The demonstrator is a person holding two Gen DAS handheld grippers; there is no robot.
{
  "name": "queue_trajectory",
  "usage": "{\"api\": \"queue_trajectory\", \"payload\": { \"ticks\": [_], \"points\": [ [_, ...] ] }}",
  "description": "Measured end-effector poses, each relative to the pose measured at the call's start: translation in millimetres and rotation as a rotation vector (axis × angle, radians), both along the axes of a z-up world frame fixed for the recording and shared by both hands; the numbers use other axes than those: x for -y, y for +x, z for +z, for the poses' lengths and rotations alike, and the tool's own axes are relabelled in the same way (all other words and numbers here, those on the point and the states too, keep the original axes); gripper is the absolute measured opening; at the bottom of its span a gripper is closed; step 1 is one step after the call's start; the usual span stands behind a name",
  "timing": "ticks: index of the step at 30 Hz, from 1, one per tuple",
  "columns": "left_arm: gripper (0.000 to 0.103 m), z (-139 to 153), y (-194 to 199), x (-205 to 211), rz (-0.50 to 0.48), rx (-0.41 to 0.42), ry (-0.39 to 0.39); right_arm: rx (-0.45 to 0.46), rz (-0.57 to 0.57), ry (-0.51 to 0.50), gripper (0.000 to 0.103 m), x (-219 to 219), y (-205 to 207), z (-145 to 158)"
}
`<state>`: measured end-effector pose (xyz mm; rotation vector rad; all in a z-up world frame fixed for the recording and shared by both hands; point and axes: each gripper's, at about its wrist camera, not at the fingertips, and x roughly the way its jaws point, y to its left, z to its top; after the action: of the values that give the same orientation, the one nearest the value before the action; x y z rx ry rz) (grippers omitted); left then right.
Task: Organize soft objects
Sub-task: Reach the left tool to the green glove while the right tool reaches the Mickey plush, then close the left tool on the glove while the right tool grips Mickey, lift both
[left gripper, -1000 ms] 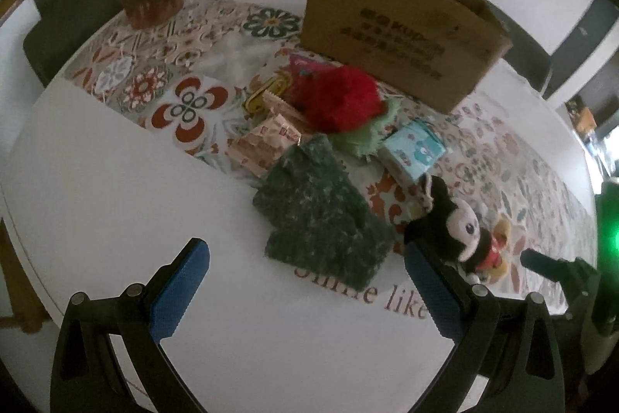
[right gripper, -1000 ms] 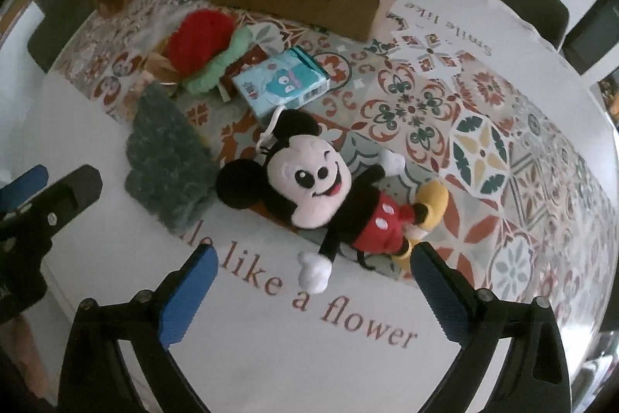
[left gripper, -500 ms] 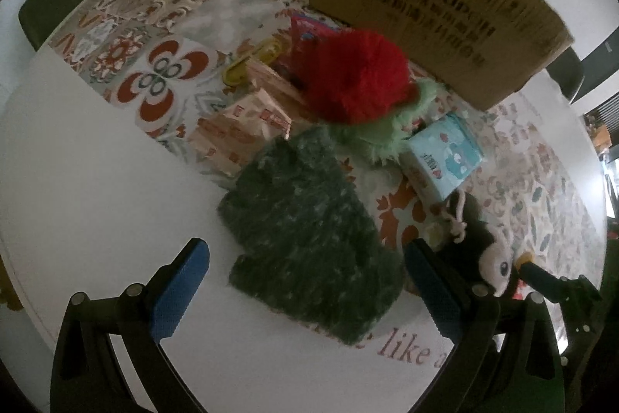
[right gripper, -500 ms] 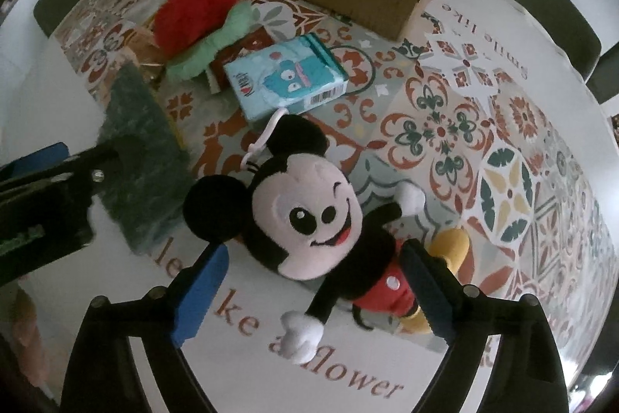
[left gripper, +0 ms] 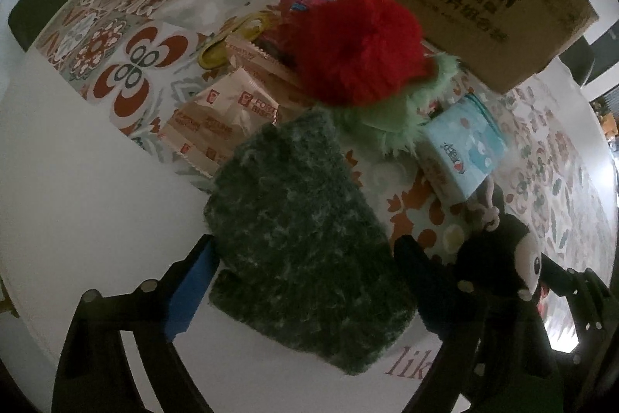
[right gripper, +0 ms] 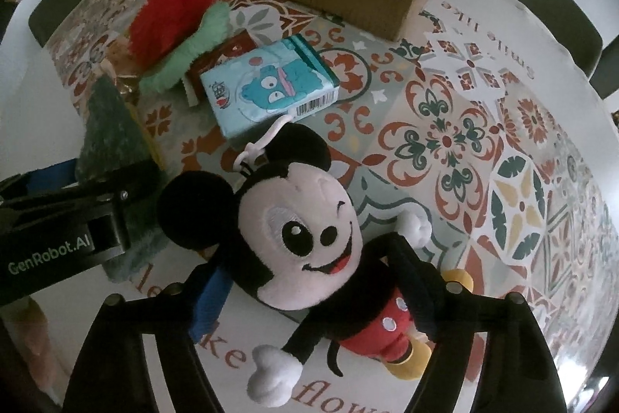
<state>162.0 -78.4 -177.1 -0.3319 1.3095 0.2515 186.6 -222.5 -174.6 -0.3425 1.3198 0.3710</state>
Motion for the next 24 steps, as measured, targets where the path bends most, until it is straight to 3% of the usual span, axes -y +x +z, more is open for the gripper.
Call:
{"api": "queue_trajectory", "payload": {
  "ticks": [7,13,21,24],
  "points": [
    [0.076,-2.4,-10.3,-2.6,-0.052,0.033,-0.013,0.036,-0.094,0.034,0.073,8.5,-10.3,3.1],
    [0.059,3.9,-33.4,-5.7,-0.114,0.072,-0.045,0.029,-0.184,0.096,0.072,19.3,-26.6,10.3],
    [0.028,13.0,-54.4,-8.7,-0.192,0.142,-0.088,0.048,-0.264,0.140,0.072,18.9,-52.6,18.6],
    [0.025,14.9,-60.4,-6.2,-0.211,0.163,-0.089,0.062,-0.276,0.144,0.072,17.4,-60.6,21.9]
  ]
}}
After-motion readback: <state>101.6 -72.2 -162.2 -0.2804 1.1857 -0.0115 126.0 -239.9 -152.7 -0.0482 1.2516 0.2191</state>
